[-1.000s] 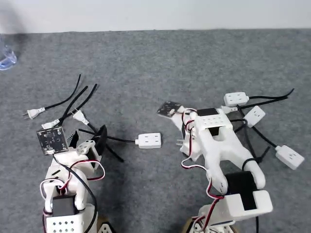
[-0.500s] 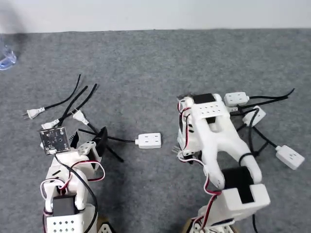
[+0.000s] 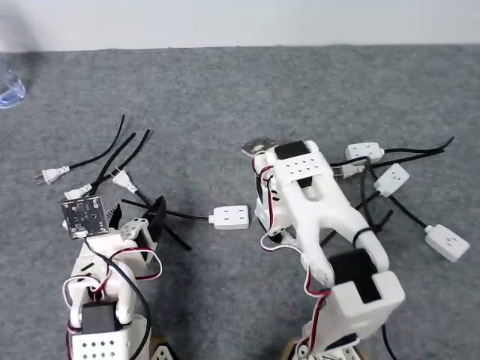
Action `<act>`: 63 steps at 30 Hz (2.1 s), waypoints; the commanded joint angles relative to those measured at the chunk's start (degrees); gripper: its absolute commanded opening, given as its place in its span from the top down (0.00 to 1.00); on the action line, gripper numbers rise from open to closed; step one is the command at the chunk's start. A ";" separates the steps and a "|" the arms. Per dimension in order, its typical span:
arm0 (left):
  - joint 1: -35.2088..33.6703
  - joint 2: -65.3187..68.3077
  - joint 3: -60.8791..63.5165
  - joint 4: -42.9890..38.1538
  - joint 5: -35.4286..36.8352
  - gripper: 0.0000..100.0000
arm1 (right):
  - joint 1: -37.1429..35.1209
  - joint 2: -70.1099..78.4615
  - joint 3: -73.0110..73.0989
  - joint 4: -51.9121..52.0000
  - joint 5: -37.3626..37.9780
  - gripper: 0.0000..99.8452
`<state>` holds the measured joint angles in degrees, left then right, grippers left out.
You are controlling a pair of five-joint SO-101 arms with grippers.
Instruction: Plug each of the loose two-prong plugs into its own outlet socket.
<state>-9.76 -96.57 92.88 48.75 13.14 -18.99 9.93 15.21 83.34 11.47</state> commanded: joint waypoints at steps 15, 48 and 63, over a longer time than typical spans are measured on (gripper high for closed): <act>3.60 -0.44 0.40 -2.02 -1.49 0.71 | 2.24 8.13 -7.82 -3.91 10.02 0.89; 3.52 -0.44 0.48 -1.93 -3.08 0.71 | -0.92 8.66 -3.60 -4.00 27.43 0.92; 3.60 -0.44 0.57 -1.93 -3.16 0.71 | 9.19 7.87 -15.21 3.74 29.63 0.99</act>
<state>-6.33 -96.57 93.85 48.40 10.95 -12.04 18.90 8.09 81.58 39.34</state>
